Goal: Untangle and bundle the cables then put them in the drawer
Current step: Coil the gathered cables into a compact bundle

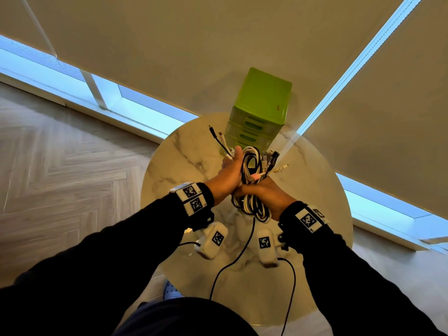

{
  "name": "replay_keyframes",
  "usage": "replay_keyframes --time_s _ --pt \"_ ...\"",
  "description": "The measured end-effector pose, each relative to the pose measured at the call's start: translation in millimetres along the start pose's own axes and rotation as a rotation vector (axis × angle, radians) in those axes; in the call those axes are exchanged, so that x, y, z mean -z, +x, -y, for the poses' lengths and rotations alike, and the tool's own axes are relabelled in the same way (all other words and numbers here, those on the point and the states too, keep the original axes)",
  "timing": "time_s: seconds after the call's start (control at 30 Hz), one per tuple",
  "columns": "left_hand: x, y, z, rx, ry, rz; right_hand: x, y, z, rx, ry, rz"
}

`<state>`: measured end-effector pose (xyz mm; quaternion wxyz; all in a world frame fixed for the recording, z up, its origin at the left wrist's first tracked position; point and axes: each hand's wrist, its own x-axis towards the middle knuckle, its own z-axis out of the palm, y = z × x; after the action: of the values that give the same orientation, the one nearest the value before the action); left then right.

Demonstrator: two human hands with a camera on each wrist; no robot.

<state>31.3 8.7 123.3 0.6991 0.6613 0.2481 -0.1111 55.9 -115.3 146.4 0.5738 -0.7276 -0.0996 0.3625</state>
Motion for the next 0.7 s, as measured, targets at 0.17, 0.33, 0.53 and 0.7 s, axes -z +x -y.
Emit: replay_keyframes --time_s 0.17,0.33,0.53,0.7 --pt "3 2 1 0.006 -0.042 0.12 2 -3 -3 0.023 0.064 -0.008" --pt "12 -4 3 -0.059 -0.024 0.173 1 4 -6 0.013 -0.087 -0.158" --pt "29 -8 15 -0.27 0.112 0.044 14 12 -8 -0.037 0.036 -0.264" --pt "37 -4 22 -0.274 0.022 -0.095 14 6 -3 -0.035 0.062 -0.192"
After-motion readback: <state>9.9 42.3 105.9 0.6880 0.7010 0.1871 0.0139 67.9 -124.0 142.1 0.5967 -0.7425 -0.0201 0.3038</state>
